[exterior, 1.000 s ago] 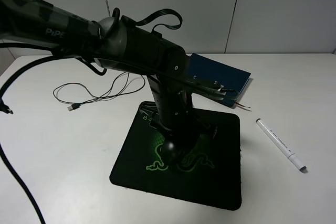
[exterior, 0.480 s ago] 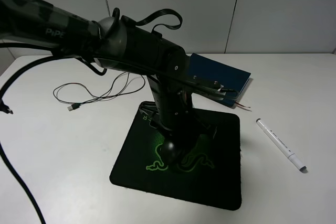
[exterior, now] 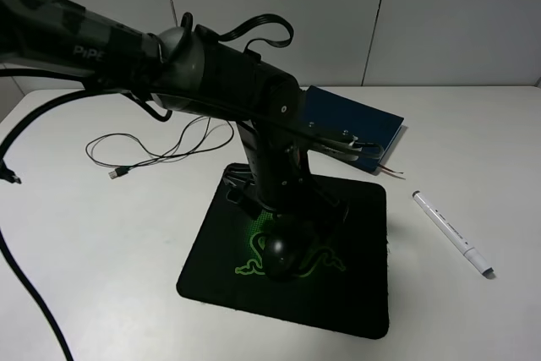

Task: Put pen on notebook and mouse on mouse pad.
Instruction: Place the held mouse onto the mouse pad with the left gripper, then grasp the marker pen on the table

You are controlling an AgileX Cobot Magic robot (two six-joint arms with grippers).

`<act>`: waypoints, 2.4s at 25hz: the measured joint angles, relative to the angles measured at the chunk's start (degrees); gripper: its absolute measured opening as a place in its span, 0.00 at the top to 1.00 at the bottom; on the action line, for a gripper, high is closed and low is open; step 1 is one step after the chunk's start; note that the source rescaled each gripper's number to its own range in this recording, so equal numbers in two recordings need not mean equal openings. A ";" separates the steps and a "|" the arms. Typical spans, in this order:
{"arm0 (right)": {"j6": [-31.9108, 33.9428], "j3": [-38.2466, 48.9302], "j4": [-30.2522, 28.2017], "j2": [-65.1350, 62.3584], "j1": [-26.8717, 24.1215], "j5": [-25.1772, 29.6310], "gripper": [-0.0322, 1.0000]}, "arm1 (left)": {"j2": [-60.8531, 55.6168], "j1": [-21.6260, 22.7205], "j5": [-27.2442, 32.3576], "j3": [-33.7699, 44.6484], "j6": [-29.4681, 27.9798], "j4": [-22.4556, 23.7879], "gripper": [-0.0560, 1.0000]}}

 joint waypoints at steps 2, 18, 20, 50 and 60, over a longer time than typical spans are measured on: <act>0.00 0.00 0.00 0.00 0.00 0.00 0.00 | 0.00 0.00 0.41 -0.02 -0.02 0.00 0.00; 0.00 0.00 0.00 0.00 0.00 0.00 0.00 | -10.44 0.00 15.82 -0.02 -0.20 0.43 0.00; 0.00 0.00 0.00 0.00 0.00 0.00 0.00 | -12.35 0.00 18.12 -0.02 -0.20 0.75 0.00; 0.00 0.00 0.04 0.00 0.00 0.00 0.00 | -67.70 -0.05 30.86 22.19 5.06 5.24 0.00; 0.00 0.00 0.04 0.00 0.00 0.00 0.00 | -100.09 -0.05 30.87 37.41 4.18 5.18 0.00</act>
